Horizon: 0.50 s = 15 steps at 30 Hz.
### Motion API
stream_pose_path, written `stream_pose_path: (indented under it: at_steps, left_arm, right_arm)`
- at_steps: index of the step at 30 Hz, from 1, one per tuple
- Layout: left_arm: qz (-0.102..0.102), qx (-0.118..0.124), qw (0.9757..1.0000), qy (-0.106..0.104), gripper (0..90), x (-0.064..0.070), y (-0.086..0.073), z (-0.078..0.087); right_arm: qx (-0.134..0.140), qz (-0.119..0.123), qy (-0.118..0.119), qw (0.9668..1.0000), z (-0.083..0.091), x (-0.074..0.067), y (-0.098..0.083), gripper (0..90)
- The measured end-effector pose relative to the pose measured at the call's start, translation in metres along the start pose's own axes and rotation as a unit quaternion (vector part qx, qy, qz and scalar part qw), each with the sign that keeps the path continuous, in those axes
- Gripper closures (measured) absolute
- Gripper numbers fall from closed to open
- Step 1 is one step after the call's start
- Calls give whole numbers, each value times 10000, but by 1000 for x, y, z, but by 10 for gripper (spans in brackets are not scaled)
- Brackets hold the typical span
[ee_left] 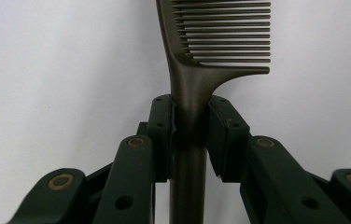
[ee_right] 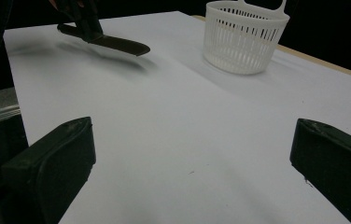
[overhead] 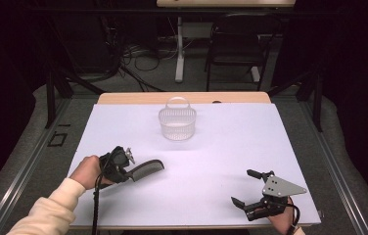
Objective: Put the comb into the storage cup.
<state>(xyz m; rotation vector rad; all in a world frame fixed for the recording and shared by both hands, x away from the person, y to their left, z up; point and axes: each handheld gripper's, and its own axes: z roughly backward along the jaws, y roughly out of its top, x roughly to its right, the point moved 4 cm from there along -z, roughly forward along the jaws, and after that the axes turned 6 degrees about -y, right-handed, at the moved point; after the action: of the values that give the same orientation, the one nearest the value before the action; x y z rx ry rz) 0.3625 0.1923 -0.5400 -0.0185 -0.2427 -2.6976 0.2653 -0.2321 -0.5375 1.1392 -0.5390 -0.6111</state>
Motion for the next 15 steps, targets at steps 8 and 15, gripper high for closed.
stream_pose_path:
  at_steps: [8,15]
  left_arm:
    - [95,306,9995,15,725,2,1,9]
    - [217,506,9985,36,725,0,0,16]
  right_arm:
    - [-14,-10,6,10000,-1,0,0,0]
    - [-4,-12,4,10000,0,1,0,0]
